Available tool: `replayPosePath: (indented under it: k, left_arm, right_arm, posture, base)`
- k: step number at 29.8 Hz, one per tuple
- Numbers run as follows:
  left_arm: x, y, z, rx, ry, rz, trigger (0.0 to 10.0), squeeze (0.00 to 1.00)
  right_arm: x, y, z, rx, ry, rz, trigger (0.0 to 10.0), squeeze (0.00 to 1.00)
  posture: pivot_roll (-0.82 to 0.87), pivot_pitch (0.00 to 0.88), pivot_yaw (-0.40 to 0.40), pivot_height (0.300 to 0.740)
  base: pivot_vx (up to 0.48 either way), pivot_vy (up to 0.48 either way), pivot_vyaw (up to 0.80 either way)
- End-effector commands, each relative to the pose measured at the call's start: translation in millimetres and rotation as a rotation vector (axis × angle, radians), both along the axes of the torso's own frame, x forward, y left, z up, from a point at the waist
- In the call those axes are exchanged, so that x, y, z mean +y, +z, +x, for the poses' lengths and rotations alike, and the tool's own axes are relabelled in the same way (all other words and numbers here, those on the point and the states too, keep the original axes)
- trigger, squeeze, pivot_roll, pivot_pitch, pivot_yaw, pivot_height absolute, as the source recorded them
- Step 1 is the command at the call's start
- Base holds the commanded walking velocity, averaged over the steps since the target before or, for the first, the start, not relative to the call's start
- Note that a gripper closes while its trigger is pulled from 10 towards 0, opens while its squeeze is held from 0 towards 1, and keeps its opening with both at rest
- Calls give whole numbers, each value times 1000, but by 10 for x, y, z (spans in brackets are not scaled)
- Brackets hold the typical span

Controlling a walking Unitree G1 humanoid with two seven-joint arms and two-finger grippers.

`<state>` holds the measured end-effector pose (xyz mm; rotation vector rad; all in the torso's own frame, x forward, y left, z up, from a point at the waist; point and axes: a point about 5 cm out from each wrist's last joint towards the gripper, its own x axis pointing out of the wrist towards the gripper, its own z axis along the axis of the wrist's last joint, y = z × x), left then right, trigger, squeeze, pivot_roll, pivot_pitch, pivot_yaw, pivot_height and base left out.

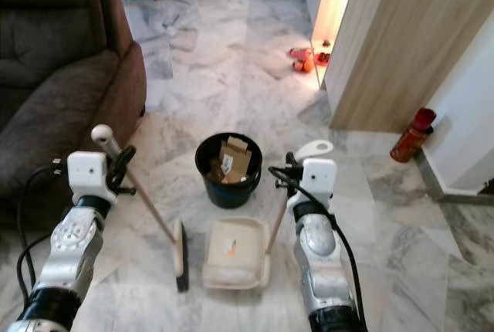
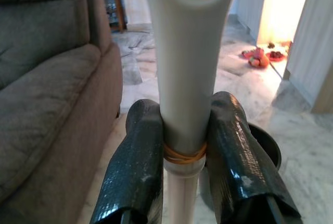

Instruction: Sweep floor

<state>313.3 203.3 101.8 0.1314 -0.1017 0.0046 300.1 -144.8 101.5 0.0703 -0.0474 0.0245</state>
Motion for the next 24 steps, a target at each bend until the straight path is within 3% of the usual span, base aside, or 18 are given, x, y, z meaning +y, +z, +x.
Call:
replayPosePath:
  k: [1, 10, 14, 24]
  left_arm:
    - [8, 73, 7, -44, -10, 41, 10000, 0]
    - [35, 18, -9, -27, -1, 72, 10000, 0]
    - [52, -6, -25, -21, 5, 72, 10000, 0]
    - [43, -36, -25, -18, 5, 77, 10000, 0]
  right_arm:
    - [10, 187, -9, -75, 24, 14, 10000, 0]
    - [-14, 441, -146, -141, 61, 62, 10000, 0]
    - [-27, 656, -236, -204, 90, 82, 10000, 0]
    - [-54, 900, -433, -240, 132, 85, 10000, 0]
  posture:
    - [-37, 78, -4, 740]
    - [-37, 78, -4, 740]
    - [-38, 75, -3, 740]
    - [-41, 60, 1, 740]
  base:
    - [0, 0, 0]
    - [0, 0, 0]
    - [0, 0, 0]
    - [0, 0, 0]
